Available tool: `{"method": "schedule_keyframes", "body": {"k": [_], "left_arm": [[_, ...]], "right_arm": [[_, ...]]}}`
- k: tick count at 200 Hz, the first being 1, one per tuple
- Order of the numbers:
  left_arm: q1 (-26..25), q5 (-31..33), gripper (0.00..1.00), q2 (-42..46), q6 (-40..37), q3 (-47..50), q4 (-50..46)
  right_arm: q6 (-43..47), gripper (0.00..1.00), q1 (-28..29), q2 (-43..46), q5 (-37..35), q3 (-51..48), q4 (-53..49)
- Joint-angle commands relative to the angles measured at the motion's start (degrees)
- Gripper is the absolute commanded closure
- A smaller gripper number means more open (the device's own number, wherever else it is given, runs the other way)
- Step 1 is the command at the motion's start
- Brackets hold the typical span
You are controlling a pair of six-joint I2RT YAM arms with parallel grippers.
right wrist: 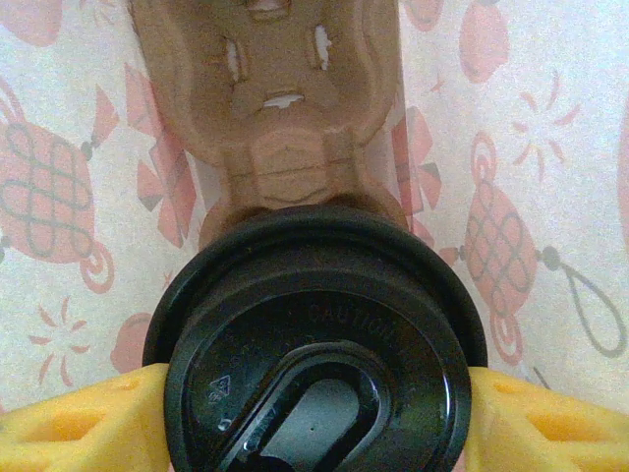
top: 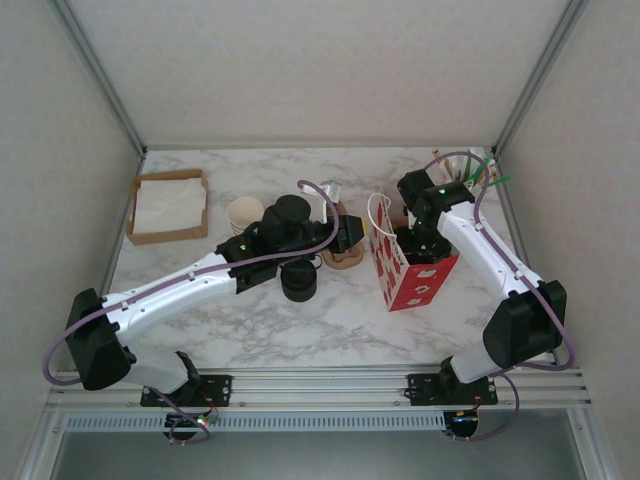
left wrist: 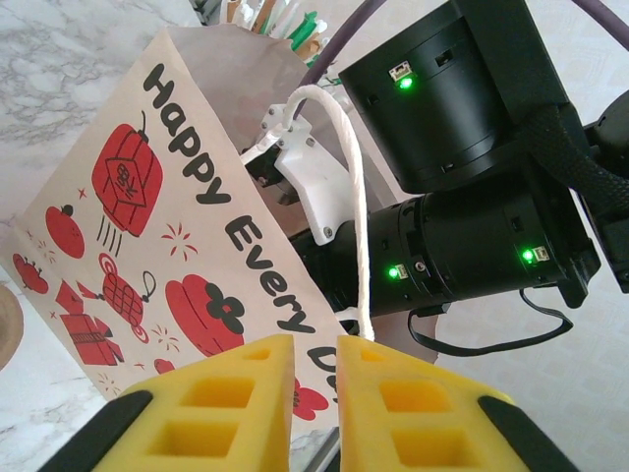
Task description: Pack the takeout coffee
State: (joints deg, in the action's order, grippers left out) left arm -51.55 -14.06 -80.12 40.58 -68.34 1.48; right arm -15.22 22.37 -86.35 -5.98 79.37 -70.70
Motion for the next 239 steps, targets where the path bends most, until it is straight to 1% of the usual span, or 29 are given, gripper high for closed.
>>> {"method": "schedule_keyframes", "body": {"k": [1,163,239], "left_arm": [[0.4,0.3,0.79,0.5,0.4,0.5,1.2],[0.7,0.1,0.78,0.0,0.4,0.0,0.9],[0.9,-0.2,0.78,0.0,0.4,0.0,1.0]], "right_arm": [[-0.7,0.32,-0.4,1.1,-0.5,0.7,-1.0],[-0.5,0.32,-0.4,0.7,-0.5,0.0,-0.2],[-0.6,0.32,-0.4,-0.8,0.3,0.4,-1.2]]}}
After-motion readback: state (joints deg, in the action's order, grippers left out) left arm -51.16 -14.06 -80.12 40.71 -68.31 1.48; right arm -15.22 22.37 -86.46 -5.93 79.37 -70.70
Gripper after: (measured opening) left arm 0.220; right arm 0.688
